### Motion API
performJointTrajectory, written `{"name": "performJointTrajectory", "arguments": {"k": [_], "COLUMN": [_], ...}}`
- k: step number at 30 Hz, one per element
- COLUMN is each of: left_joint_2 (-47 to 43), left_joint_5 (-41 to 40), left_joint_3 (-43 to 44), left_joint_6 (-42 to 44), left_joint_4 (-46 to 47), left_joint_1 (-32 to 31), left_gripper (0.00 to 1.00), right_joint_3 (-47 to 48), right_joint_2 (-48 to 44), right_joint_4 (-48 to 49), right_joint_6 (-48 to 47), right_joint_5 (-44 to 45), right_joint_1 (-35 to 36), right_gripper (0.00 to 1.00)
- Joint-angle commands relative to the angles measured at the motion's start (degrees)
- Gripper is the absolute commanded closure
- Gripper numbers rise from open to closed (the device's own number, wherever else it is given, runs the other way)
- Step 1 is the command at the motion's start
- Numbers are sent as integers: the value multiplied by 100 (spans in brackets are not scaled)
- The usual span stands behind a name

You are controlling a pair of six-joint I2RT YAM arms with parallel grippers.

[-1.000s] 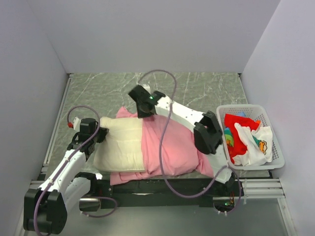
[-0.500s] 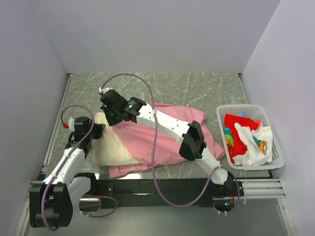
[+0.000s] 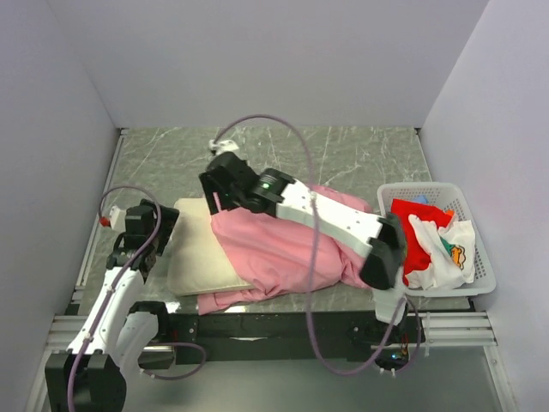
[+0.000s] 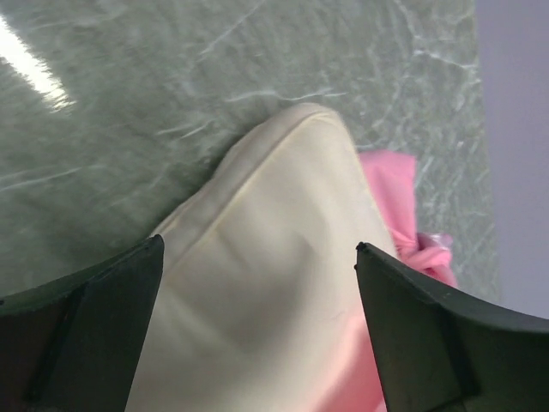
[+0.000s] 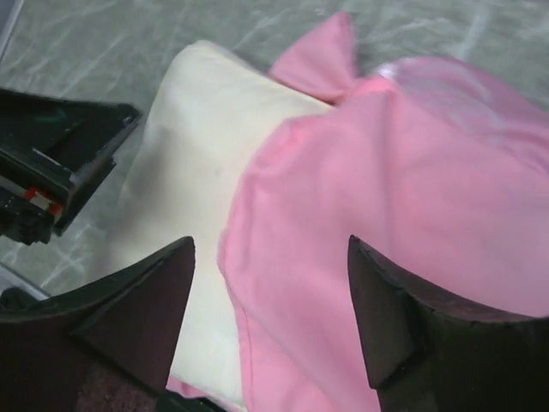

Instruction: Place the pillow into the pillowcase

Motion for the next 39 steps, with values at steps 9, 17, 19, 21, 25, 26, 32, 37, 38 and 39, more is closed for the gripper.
{"name": "performJointTrajectory", "arguments": {"k": [9,17,19,21,25,26,32,37,38,39], "left_joint_2": [-464,-61,54,221,537,651,372,-445,-725,-858], "left_joint_5": [160,582,661,688,819,811,548,634,687,801], "left_joint_3": [-834,-1037,-1081,-1063,-914,-844,-413,-544,-614,-667], "left_joint_6": [65,135,153,188,433,486,795,575,557,513], "left_joint_4": [92,777,953,1172,1516,1482,595,-135,-266,-311], "left_joint_1": [-241,-267,-276,-276,-285,-285,-285,-303,-320,-346], "left_gripper": [11,58,69,72,66,58,1,1,1,0], "right_joint_3": [-5594,-5196,-4755,-3955,-2716,-2400,-2283,-2616,-2852,-2967], "right_joint_2": [-3580,-1956,-1384,-832,-100,-29,-598,-1372,-1635,-1768], "right_joint_4": [1292,2295,2295,2164,1673,1575,1477,1547,1591,1626], "right_joint_6": [1771,991,675,498,112,85,-161,-311,-311,-311], "right_joint_5": [911,-311,-206,-145,22,66,277,199,181,163], "right_joint_1": [99,-1059,-1157,-1271,-1395,-1378,-1386,-1369,-1317,-1307], "right_gripper": [24,58,58,58,58,57,46,42,40,39]}}
